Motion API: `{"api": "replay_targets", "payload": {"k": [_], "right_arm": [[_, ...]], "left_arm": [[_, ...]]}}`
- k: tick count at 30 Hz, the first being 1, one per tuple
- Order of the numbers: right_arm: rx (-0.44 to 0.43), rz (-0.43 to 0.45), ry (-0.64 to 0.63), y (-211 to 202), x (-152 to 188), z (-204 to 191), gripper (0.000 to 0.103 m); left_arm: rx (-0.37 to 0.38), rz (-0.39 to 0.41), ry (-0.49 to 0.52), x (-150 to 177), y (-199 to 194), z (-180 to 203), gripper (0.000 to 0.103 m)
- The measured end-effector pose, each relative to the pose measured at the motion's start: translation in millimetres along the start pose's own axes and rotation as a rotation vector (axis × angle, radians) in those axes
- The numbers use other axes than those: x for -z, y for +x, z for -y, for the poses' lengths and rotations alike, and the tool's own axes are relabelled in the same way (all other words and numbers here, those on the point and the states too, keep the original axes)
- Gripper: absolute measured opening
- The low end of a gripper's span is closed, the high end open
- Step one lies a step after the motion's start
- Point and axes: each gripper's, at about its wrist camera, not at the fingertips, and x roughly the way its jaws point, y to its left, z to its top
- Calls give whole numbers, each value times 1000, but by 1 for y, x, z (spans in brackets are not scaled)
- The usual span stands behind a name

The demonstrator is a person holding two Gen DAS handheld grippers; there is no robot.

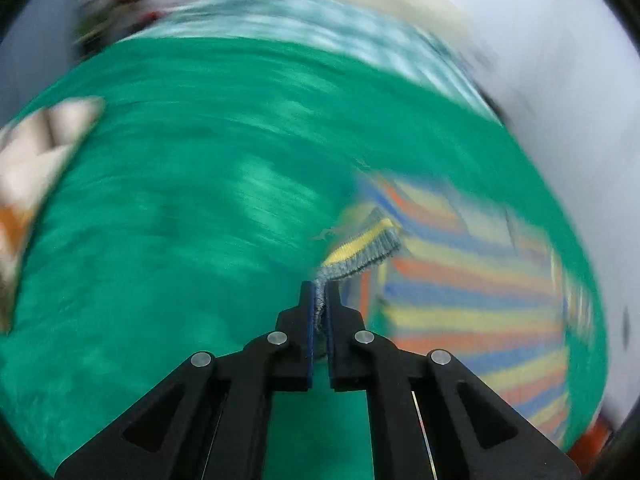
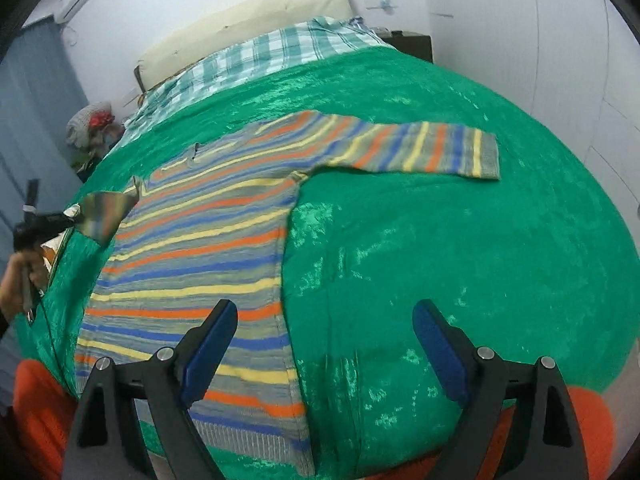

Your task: Fold small clothes

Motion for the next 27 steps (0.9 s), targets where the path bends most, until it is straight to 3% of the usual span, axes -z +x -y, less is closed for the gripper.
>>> {"api": "replay_targets", "payload": {"k": [3, 7, 11, 13, 16, 19, 25, 27], "right_arm": [[1, -30, 21, 9, 0, 3, 89], [6, -46, 41, 13, 0, 10, 89], [14, -43, 53, 9, 2, 12, 89], [16, -48, 64, 11, 3, 15, 89], [19, -66, 75, 17, 3, 17, 89], [21, -89, 82, 22, 3, 19, 89], [20, -109, 129, 24, 4, 28, 89], [4, -116, 163, 25, 3, 34, 89]], "left_arm": [[-92, 35, -179, -19, -7, -60, 3], [-186, 5, -221, -24, 8, -84, 2], [-220, 23, -265, -26, 11, -86, 2], [-248, 13, -273, -25, 14, -89, 2], [-329, -95, -258, -14, 43, -97, 2], [-373, -153, -261, -1, 64, -105, 2], [-412, -166, -226, 3, 79, -101, 2], [-386, -170, -226, 4, 75, -102, 12]]}}
